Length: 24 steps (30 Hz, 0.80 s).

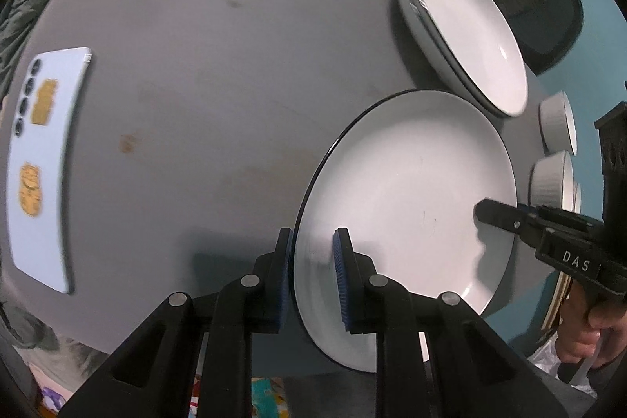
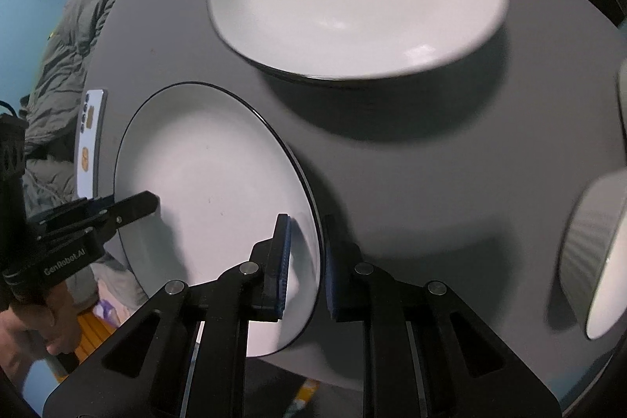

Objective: Organize plates and bowls

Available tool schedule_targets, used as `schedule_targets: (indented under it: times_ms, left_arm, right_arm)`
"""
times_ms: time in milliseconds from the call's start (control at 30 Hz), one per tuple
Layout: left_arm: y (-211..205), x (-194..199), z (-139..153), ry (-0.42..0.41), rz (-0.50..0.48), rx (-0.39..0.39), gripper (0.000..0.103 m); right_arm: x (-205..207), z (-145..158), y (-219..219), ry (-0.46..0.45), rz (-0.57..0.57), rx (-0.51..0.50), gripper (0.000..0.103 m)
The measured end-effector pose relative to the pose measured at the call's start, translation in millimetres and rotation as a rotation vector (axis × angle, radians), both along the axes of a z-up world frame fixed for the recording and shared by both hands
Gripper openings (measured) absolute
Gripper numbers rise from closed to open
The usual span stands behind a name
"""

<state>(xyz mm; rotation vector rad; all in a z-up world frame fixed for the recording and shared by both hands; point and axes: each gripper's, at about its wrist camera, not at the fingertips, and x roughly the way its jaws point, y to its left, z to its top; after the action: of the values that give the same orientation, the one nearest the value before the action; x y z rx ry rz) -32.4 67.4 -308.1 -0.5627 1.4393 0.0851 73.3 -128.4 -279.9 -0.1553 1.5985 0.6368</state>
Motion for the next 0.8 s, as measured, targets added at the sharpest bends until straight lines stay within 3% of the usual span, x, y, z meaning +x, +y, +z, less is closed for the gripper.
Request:
schedule_targets:
  times_ms: [367, 800]
  left_arm:
    - [-42.6, 26.3, -5.2, 0.01, -0.102, 0.005, 0.02]
    - [-49.9, 32.3, -4.4, 0.017, -0.16, 0.041, 0.02]
  right_arm:
    - [10.7, 3.1, -57.1, -0.007, -0.11, 0.005, 0.016]
    - [9.2, -7.9, -64.6, -0.006, -0.147, 0.017, 0.016]
